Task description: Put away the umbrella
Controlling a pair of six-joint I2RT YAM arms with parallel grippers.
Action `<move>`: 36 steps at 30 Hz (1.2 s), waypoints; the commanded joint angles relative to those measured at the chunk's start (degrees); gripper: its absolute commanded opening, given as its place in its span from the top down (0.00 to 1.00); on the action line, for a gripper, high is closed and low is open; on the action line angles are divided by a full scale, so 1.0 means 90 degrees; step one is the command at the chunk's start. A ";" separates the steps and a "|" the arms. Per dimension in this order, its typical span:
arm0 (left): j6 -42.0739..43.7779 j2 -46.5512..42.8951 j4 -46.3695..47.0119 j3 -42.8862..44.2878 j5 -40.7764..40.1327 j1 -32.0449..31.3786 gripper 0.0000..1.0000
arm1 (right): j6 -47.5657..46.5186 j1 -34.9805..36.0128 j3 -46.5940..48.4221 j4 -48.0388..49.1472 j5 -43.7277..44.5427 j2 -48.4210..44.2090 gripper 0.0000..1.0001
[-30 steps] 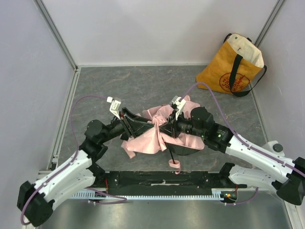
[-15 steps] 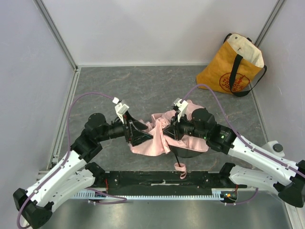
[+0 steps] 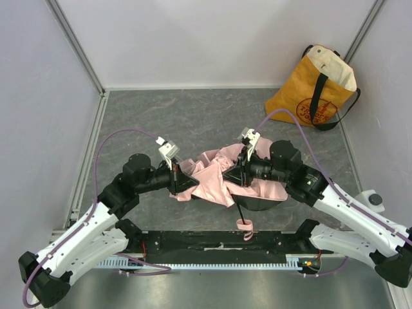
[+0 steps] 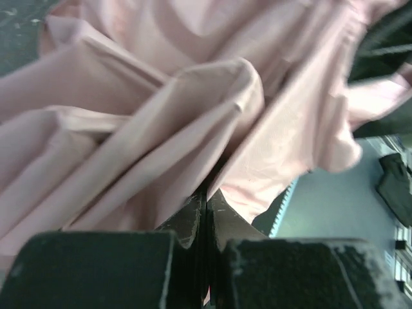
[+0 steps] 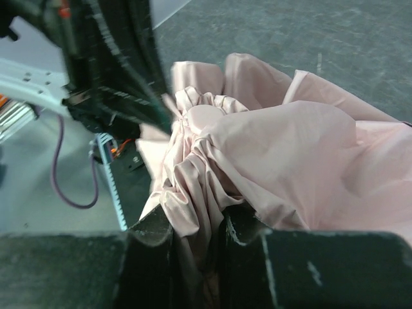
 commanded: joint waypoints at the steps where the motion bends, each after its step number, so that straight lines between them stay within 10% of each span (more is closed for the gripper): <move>1: 0.0346 0.0356 -0.0522 0.0115 -0.1255 -0.0016 0.98 | 0.0208 -0.0147 0.0260 0.0716 -0.1356 -0.0435 1.00; 8: 0.0658 0.0241 0.0481 0.0096 -0.1014 -0.0006 0.98 | 0.0696 -0.0176 0.0065 0.1556 -0.3008 -0.0378 1.00; 15: 0.0025 -0.0453 0.2952 -0.0577 0.1407 -0.0006 0.93 | 0.2208 -0.0215 -0.0365 0.3916 -0.4004 0.0149 1.00; 19: 0.0227 -0.0483 0.2479 -0.0384 0.1284 -0.0006 0.88 | 0.2962 -0.0215 -0.0483 0.5091 -0.4454 0.0462 1.00; 24: 0.0473 -0.0746 0.0664 0.0095 -0.0694 -0.0006 0.82 | 0.2709 -0.0235 -0.0278 0.4731 -0.4689 0.0473 1.00; 30: 0.0160 -0.1683 -0.0502 0.0203 -0.1755 -0.0016 0.52 | 0.1471 -0.0391 0.0219 0.2987 -0.4485 0.0491 1.00; 36: -0.0025 -0.2056 -0.1175 0.0632 -0.2358 -0.0006 0.34 | -0.0257 -0.0616 0.1224 0.0273 -0.2430 0.0765 1.00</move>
